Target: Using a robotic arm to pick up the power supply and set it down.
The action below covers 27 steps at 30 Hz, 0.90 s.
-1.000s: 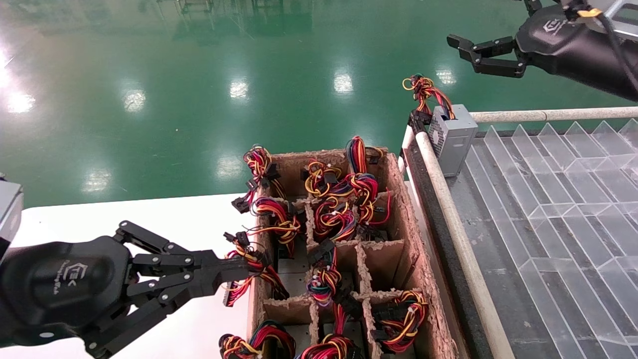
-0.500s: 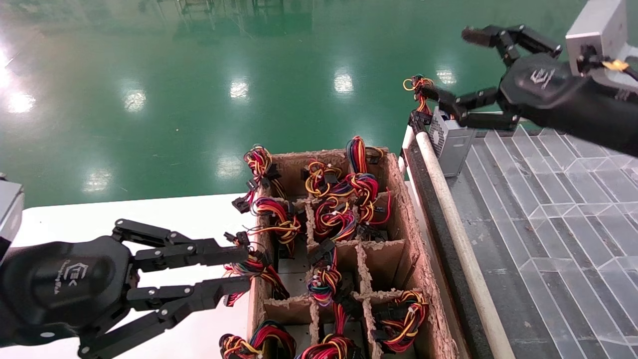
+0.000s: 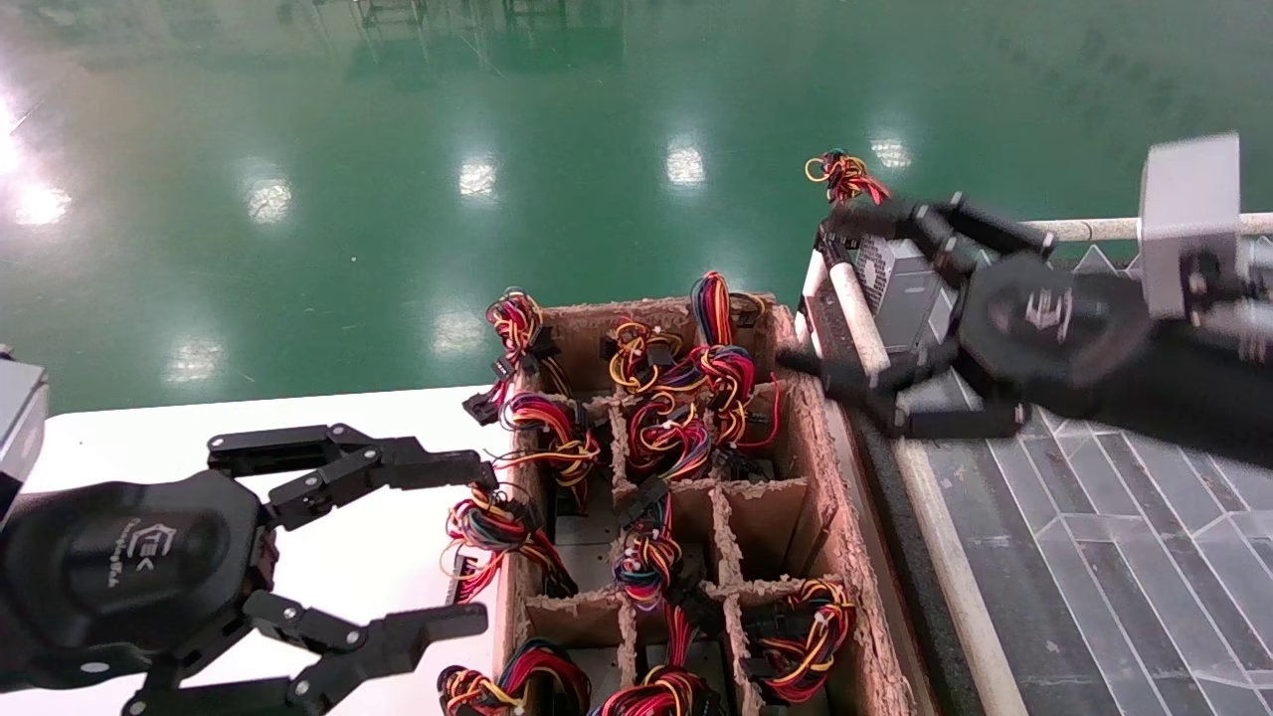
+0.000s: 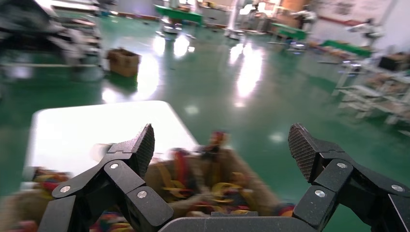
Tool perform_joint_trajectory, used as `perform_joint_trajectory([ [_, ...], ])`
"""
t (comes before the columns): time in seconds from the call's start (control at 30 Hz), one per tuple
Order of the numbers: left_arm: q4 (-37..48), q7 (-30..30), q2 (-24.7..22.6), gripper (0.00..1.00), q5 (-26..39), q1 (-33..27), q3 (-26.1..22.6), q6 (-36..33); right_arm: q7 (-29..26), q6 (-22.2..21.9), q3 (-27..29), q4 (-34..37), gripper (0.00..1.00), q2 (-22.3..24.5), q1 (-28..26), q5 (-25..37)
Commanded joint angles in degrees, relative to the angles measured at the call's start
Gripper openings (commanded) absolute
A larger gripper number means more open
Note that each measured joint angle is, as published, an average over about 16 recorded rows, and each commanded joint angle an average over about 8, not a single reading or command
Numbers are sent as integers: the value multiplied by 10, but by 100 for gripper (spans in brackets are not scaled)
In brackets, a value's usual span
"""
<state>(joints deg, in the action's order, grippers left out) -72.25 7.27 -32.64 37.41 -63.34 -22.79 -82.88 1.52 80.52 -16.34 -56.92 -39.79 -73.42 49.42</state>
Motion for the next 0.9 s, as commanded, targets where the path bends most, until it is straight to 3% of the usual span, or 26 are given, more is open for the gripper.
perform_joint_trajectory([
  [0.03, 0, 0, 0, 100, 0, 0, 0, 0, -18, 7, 0, -24, 100, 7, 17, -11],
  [0.5, 0, 0, 0, 100, 0, 0, 0, 0, -128, 55, 3, -178, 100, 51, 126, -81],
  [0.9, 0, 0, 0, 100, 0, 0, 0, 0, -129, 57, 3, -181, 100, 52, 129, -83],
])
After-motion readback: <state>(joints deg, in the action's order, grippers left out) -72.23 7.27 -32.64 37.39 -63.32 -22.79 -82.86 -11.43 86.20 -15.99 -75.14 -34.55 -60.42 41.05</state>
